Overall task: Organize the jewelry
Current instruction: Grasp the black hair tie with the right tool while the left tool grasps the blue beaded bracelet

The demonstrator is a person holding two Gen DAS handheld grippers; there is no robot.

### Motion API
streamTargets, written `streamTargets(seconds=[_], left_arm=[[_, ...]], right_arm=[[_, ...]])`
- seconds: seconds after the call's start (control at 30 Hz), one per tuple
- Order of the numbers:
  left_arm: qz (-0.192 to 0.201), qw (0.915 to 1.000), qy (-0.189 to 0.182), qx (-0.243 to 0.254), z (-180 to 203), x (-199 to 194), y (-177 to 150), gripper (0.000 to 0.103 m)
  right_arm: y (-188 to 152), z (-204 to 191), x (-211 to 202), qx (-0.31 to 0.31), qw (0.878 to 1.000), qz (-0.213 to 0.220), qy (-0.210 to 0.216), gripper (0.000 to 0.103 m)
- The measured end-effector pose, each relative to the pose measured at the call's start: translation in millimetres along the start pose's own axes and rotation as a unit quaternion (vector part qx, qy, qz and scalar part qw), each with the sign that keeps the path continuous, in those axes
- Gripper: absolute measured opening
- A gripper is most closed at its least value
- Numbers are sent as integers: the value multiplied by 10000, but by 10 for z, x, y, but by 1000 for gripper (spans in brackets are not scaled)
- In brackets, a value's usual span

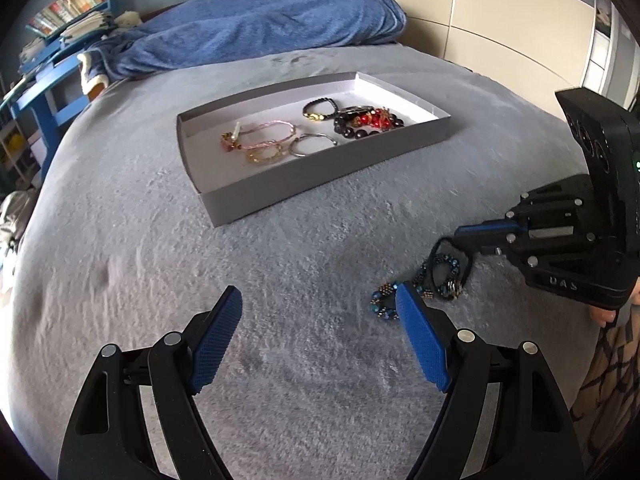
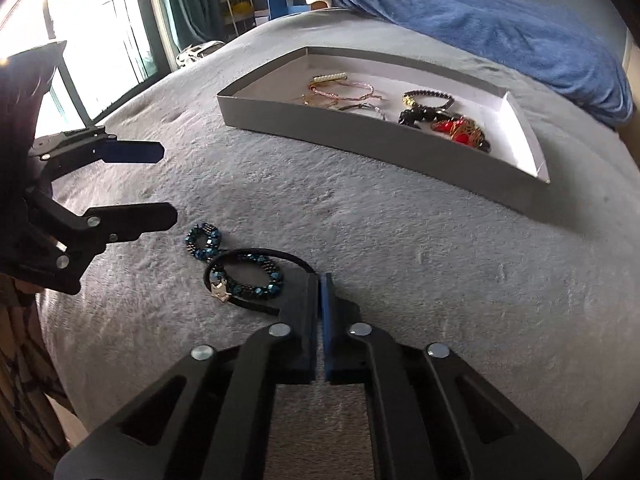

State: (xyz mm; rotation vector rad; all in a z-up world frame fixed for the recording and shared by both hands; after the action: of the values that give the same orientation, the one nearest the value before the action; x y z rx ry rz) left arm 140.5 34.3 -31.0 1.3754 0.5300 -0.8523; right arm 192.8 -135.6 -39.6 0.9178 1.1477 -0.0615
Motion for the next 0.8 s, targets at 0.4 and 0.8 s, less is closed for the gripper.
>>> streamTargets(seconds=[0.4,0.8], left_arm=[[-137,9974,-258,656,341,88,-56,80],[-339,9914,-300,1228,521,344,-104,80]], right_arm=[[-163,480,-144,544,9961,-100,-682,0],[-196,537,-90,930,9951,-63,-319,3]])
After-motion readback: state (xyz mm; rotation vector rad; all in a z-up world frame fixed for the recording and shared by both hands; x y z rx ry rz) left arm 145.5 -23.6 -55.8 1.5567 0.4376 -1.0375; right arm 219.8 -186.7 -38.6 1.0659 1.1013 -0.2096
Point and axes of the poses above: each gripper's, at about its wrist camera, not at the fingertips, and x roughly the way its jaws point, z to its right, y to its top, the point moved 2 cm from there along x, roughly the way its jaws point, and after that the axes turned 13 degrees about -x, right-handed, at the moved point
